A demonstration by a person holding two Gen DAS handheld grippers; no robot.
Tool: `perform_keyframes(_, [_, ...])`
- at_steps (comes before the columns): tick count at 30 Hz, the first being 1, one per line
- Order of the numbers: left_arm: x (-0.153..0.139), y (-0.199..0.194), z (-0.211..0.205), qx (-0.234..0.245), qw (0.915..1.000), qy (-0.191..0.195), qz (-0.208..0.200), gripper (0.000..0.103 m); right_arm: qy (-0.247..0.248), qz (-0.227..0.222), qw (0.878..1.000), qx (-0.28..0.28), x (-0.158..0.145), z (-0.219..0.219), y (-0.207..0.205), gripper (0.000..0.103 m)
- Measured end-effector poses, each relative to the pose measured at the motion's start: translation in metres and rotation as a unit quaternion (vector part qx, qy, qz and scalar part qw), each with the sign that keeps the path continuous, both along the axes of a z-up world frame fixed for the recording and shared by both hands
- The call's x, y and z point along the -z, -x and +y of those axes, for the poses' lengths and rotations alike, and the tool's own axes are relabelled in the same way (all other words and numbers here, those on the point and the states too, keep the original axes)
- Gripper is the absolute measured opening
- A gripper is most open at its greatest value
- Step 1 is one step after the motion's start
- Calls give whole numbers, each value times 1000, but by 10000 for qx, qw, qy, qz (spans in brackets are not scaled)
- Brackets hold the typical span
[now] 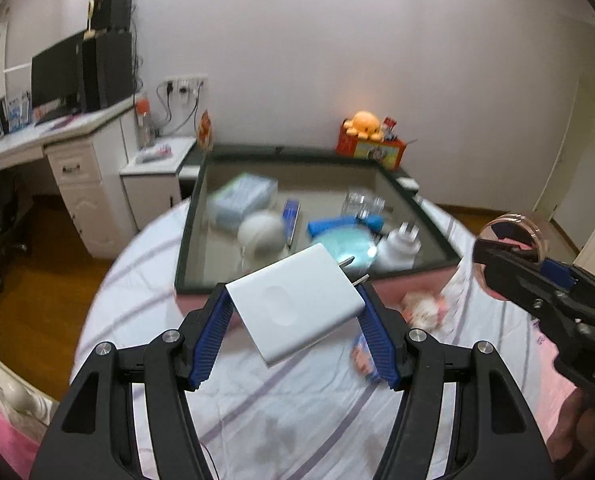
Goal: Organize rigid objects
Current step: 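Carry white charger and copper cylinder over the pink box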
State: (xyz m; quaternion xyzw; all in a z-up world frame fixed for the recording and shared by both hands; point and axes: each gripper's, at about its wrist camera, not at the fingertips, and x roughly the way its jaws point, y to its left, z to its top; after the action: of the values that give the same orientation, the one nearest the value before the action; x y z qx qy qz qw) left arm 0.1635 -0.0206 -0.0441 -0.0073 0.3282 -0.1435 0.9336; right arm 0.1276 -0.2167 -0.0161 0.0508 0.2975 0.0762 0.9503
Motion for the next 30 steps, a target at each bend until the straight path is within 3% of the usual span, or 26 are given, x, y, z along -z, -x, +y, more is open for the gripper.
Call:
perform_keyframes(6, [-41,-13,-6,-9,9993,45,-375,64,126,-289,9995,-34,-29,-4,-18,56])
perform_keyframes(14, [-68,-60,-9,-167,9984,32,-538,64,223,-332,9991,-125,-49,-6,-73,56])
perform_keyframes(21, [-53,-114,-17,-250,9993,-26,-267,64,184,36,9997,-146,-34,-11,-135,56])
perform_keyframes(30, [-9,-158,-33,-259,9993,-116,239,64,207,644,9976,-152,8,-14,-178,56])
